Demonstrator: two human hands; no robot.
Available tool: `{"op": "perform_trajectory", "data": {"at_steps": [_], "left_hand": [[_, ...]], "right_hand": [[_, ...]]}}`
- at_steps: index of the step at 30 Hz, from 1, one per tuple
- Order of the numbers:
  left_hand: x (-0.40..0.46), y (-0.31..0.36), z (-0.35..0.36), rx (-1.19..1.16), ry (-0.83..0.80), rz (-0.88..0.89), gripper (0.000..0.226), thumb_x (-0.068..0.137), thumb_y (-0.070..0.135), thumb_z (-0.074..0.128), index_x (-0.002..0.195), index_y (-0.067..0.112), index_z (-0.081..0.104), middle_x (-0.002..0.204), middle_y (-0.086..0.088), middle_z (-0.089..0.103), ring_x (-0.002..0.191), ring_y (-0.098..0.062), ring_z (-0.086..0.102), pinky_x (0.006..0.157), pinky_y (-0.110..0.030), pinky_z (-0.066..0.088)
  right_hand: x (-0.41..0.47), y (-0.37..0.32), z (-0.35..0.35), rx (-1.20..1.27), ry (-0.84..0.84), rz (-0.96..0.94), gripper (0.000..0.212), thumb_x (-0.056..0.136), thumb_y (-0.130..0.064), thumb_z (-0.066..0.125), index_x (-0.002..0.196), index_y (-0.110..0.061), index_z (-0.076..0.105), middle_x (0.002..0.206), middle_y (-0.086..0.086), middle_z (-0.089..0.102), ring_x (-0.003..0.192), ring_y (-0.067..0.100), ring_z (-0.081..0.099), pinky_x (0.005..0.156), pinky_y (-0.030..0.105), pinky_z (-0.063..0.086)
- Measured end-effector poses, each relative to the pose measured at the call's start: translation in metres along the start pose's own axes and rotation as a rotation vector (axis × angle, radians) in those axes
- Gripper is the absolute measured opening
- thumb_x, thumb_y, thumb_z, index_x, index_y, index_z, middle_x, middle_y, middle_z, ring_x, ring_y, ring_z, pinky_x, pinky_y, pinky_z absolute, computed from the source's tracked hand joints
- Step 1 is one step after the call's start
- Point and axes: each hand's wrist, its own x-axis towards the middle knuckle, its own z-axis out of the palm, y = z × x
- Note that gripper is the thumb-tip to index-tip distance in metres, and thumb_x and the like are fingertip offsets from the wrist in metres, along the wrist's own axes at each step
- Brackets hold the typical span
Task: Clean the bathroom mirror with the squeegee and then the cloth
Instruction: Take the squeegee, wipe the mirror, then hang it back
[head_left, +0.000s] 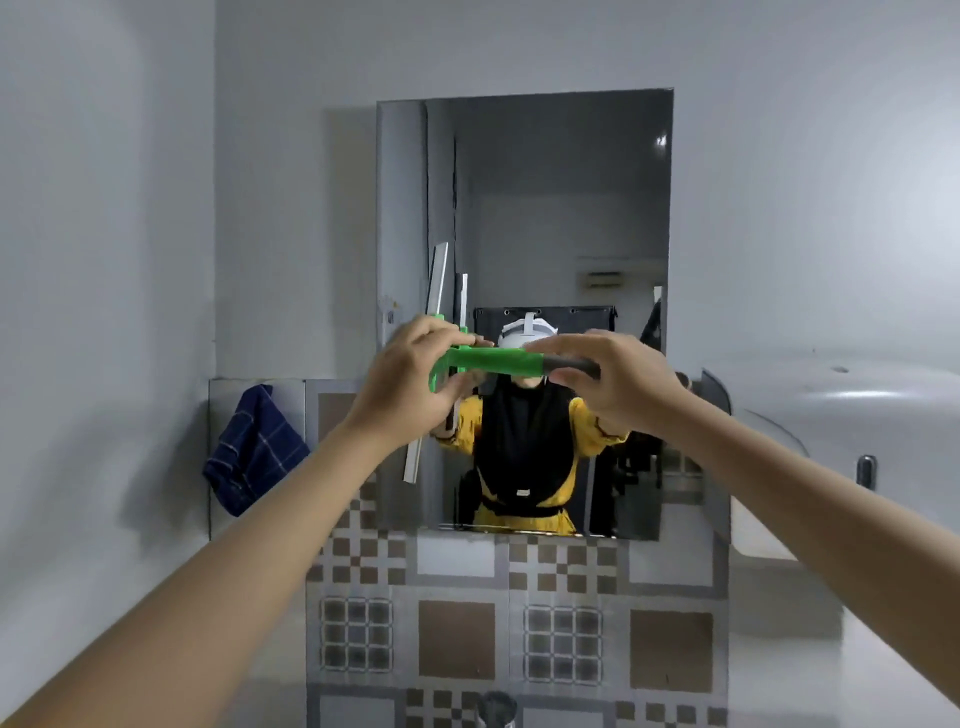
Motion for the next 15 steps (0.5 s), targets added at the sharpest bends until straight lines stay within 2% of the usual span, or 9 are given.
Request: {"op": "perform_trajectory", "data": {"at_steps": [2,5,8,11,15], "left_hand": [[0.009,-0.02,-0.007,0.012,0.06,-0.065,0.039,0.079,0.022,0.067,0.114,0.008,0.059,0.11,-0.01,0.059,0.105,-0.023,0.054,0.092,-0.033,0.046],[0.018,-0.046,-0.015,-0.008,0.109,-0.143,0.039,0.082,0.029,0.061,0.117,0.01,0.057,0.113,-0.01,0.059,0.107,-0.02,0.052,0.091,-0.026,0.04],[0.024,-0.065,-0.016,-0.022,0.138,-0.176,0.033,0.083,0.018,0.065,0.114,0.008,0.058,0.11,-0.01,0.061,0.103,-0.016,0.052,0.088,-0.025,0.038],[0.026,-0.087,-0.011,-0.017,0.1,-0.197,0.033,0.082,0.022,0.063,0.112,0.009,0.057,0.107,-0.009,0.061,0.101,-0.02,0.055,0.086,-0.025,0.041],[0.026,-0.111,0.001,0.027,0.087,-0.248,0.042,0.075,0.022,0.073,0.111,0.008,0.057,0.106,-0.009,0.061,0.096,-0.024,0.057,0.081,-0.033,0.052]], "right_hand": [[0.023,0.0,-0.007,-0.056,0.052,0.013,0.034,0.092,-0.03,0.061,0.124,-0.041,0.059,0.094,-0.013,0.057,0.066,0.004,0.05,0.05,0.021,0.034],[0.061,0.001,-0.017,-0.096,0.139,0.067,0.031,0.09,-0.035,0.062,0.119,-0.046,0.061,0.094,-0.011,0.065,0.071,0.012,0.057,0.049,0.021,0.033],[0.093,-0.002,-0.026,-0.104,0.172,0.119,0.027,0.087,-0.041,0.063,0.113,-0.048,0.065,0.093,-0.015,0.072,0.061,0.003,0.052,0.048,0.02,0.029],[0.119,-0.003,-0.032,-0.135,0.161,0.115,0.025,0.087,-0.04,0.064,0.112,-0.046,0.066,0.096,-0.014,0.072,0.06,0.001,0.052,0.047,0.02,0.029],[0.155,-0.004,-0.041,-0.24,0.153,0.086,0.022,0.09,-0.037,0.061,0.112,-0.04,0.064,0.091,-0.004,0.071,0.071,0.014,0.058,0.051,0.021,0.035]]}}
